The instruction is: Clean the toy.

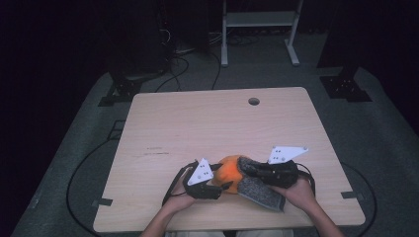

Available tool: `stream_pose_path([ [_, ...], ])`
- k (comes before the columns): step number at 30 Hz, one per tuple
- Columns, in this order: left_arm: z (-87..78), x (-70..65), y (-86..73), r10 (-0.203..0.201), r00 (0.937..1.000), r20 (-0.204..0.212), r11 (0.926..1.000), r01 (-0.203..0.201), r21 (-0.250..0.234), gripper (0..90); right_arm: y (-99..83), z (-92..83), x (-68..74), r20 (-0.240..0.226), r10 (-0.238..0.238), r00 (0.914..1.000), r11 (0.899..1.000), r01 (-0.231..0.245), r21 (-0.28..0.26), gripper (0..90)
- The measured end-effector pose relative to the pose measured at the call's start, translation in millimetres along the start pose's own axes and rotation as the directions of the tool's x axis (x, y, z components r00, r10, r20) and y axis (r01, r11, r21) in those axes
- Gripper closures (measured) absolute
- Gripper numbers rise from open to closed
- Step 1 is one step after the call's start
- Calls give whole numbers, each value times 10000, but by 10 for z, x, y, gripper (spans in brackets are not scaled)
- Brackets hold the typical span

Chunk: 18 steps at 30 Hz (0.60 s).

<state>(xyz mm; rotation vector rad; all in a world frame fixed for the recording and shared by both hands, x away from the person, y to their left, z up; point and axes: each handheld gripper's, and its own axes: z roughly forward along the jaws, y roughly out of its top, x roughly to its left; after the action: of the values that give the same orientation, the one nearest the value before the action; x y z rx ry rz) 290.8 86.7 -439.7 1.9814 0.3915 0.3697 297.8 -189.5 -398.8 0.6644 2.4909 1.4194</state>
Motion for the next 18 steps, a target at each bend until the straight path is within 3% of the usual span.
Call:
stream_pose_path([
  [3, 25, -19, 7, 73, 9995, -321, 9998, -67, 173, 393, 45, 10, 47, 144, -81, 9999, 10000, 81, 15, 804],
  [10, 1, 18, -37, 22, 9985, -542, 9991, 1, 434, 407, 255, 190, 169, -250, -739, 9970, 9972, 740, 43, 804],
  [13, -15, 41, -59, -73, 9986, -533, 9987, 99, 498, 414, 241, 201, 132, -169, -697, 9974, 9975, 698, 64, 804],
  [18, -40, 100, -88, -271, 9990, -346, 9980, 290, 553, 410, 91, 98, -29, 161, 11, 9999, 10000, -11, -36, 804],
])
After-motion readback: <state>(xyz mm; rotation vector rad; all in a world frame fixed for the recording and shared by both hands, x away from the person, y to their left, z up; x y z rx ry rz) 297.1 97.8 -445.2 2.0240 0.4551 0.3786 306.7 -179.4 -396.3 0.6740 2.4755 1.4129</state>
